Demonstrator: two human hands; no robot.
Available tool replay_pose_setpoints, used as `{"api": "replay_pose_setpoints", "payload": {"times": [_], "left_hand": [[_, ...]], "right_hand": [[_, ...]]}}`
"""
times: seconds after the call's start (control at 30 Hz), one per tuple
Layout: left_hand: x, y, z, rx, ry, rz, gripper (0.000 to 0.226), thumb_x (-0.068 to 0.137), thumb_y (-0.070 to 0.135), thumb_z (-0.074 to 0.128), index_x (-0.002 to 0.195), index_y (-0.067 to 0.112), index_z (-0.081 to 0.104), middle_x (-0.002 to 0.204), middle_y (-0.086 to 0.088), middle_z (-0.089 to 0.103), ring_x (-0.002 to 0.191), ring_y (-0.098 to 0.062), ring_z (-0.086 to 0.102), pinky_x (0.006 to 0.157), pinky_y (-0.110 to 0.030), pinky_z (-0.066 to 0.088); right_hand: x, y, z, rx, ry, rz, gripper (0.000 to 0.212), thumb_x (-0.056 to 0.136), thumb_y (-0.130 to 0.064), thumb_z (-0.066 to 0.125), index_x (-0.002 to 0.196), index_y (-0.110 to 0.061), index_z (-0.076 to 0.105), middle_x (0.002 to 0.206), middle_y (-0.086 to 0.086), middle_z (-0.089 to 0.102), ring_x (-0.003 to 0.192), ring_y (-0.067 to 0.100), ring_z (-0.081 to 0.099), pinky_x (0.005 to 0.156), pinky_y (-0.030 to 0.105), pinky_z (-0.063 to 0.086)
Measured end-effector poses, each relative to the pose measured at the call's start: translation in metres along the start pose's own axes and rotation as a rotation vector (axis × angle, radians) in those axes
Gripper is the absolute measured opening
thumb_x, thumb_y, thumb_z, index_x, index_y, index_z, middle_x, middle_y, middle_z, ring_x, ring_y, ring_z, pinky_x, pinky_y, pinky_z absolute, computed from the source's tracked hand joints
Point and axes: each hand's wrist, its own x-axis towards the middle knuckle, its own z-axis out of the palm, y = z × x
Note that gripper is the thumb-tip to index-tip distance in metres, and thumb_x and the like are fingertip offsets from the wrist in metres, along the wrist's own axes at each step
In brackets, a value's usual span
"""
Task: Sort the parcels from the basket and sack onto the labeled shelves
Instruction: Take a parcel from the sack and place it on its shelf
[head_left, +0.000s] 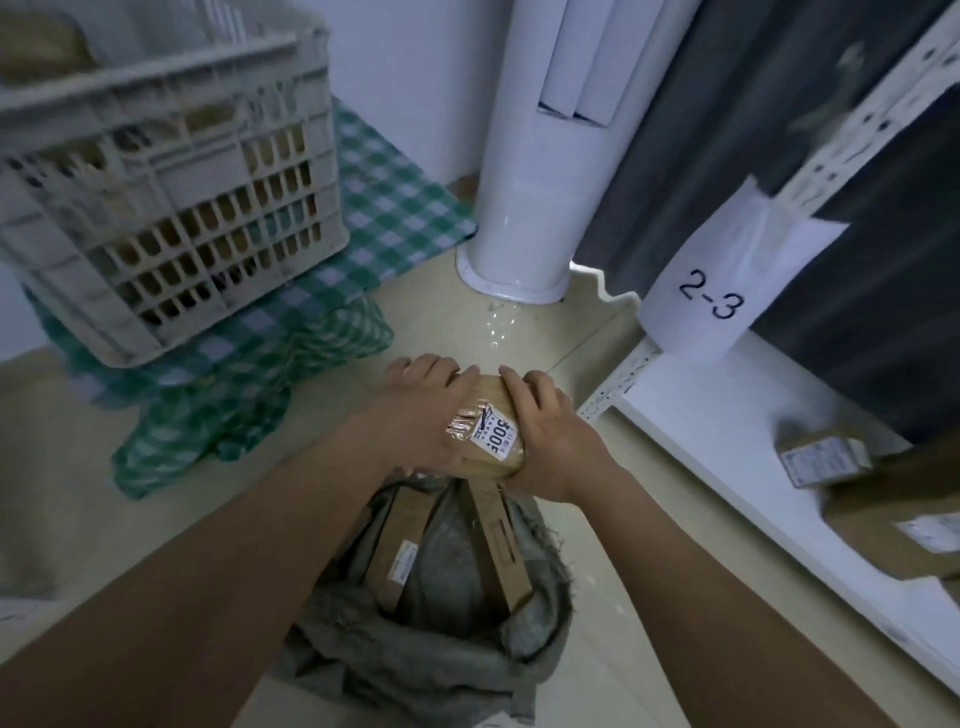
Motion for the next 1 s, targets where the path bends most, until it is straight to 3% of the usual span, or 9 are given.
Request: {"api": "replay_pose_setpoints", "payload": {"times": [0.17, 0.37, 0.7, 0.9, 1.0], "left_hand": [[-0.026, 0.029, -0.132, -0.002, 0.056, 0.09, 0.087, 0.084, 0.057, 0.056, 0.151, 0.021, 0.014, 0.15, -0.001, 0.027, 0.136, -0.023, 0.025, 0.112, -0.043, 0.022], [-0.06, 0.066, -0.28, -0.048, 0.114, 0.2, 0.055, 0.093, 0.049, 0.05, 0.138, 0.021, 0.041, 0.133, -0.003, 0.049, 0.122, -0.025, 0.042, 0.1, -0.04, 0.037], [-0.146, 0.152, -0.468, -0.044, 0.214, 0.342, 0.053, 0.094, 0.05, 0.048, 0.141, 0.027, 0.04, 0.134, -0.004, 0.048, 0.124, -0.027, 0.041, 0.1, -0.043, 0.04], [-0.168, 0.242, -0.558, -0.057, 0.383, 0.46, 0.055, 0.094, 0.047, 0.048, 0.143, 0.024, 0.038, 0.142, -0.006, 0.041, 0.13, -0.029, 0.037, 0.105, -0.046, 0.037], [-0.173, 0.294, -0.597, -0.093, 0.461, 0.527, 0.057, 0.095, 0.045, 0.048, 0.146, 0.026, 0.033, 0.149, 0.001, 0.033, 0.135, -0.025, 0.032, 0.107, -0.044, 0.036]], "right_hand": [[-0.05, -0.016, -0.134, 0.007, 0.01, 0.085, 0.122, 0.064, -0.035, 0.085, 0.154, -0.02, 0.005, 0.145, 0.008, 0.02, 0.129, 0.031, 0.032, 0.096, 0.044, 0.046], [-0.117, -0.045, -0.274, -0.061, 0.108, 0.19, 0.113, 0.062, -0.031, 0.083, 0.152, -0.019, 0.015, 0.142, 0.007, 0.025, 0.124, 0.032, 0.038, 0.089, 0.04, 0.048], [-0.249, -0.096, -0.441, -0.2, 0.345, 0.353, 0.117, 0.063, -0.046, 0.083, 0.152, -0.023, 0.01, 0.145, 0.005, 0.024, 0.133, 0.028, 0.029, 0.105, 0.045, 0.042], [-0.333, -0.071, -0.533, -0.321, 0.542, 0.432, 0.116, 0.064, -0.049, 0.082, 0.152, -0.02, 0.012, 0.144, 0.005, 0.026, 0.132, 0.026, 0.028, 0.103, 0.04, 0.042], [-0.378, -0.043, -0.579, -0.331, 0.595, 0.471, 0.118, 0.065, -0.049, 0.082, 0.153, -0.022, 0.008, 0.146, 0.003, 0.023, 0.135, 0.023, 0.026, 0.1, 0.039, 0.044]]}}
